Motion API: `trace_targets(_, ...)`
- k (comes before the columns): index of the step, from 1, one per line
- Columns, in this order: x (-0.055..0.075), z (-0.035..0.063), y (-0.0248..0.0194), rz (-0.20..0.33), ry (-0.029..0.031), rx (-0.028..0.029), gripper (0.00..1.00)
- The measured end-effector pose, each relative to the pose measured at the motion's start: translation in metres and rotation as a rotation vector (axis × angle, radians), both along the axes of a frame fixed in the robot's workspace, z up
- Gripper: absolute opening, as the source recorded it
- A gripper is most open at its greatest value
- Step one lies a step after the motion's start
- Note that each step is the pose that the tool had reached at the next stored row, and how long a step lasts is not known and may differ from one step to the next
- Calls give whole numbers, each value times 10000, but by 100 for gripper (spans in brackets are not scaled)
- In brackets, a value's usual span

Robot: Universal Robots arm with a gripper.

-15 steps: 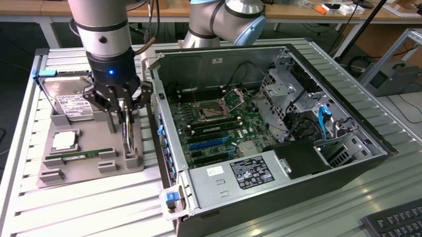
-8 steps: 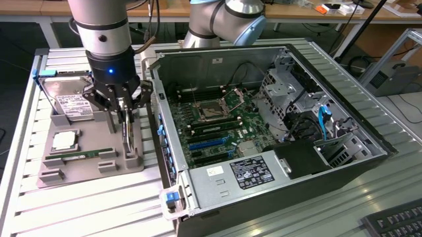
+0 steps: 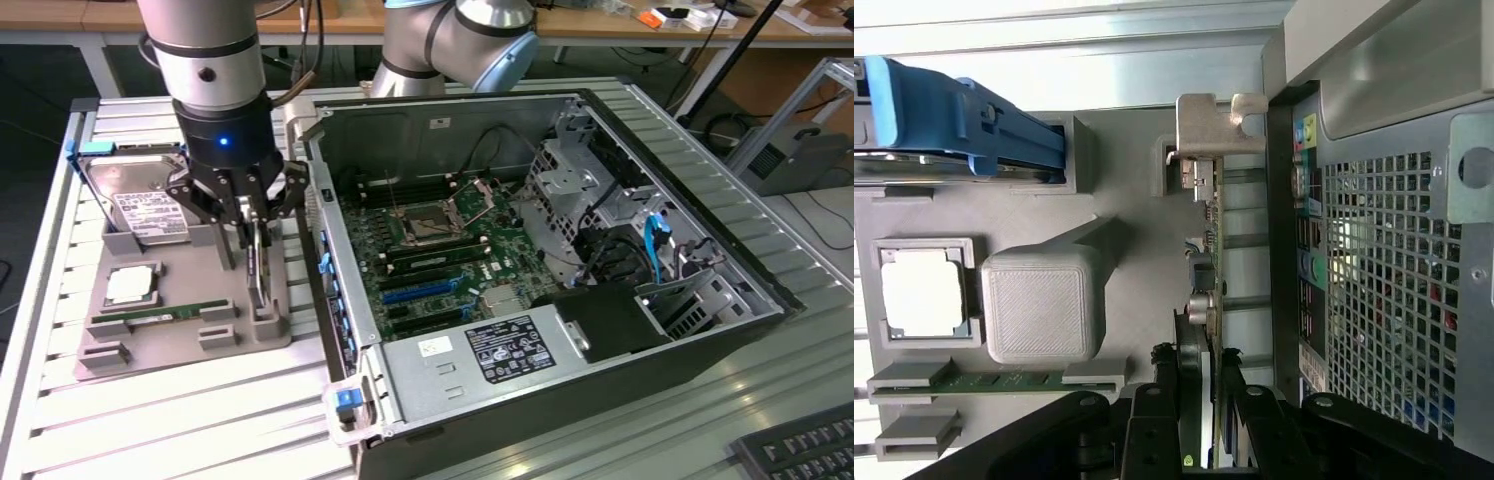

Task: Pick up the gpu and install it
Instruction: 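Pick up the gpu and move the gpu toward the slot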

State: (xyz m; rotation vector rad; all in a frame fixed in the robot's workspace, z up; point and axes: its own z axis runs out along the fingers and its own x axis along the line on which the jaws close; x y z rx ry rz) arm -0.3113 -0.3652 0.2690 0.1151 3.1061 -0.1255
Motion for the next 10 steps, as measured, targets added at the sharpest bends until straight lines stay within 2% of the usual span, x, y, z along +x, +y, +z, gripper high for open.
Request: trace_targets(10,0,51,0,0,1,-1,27)
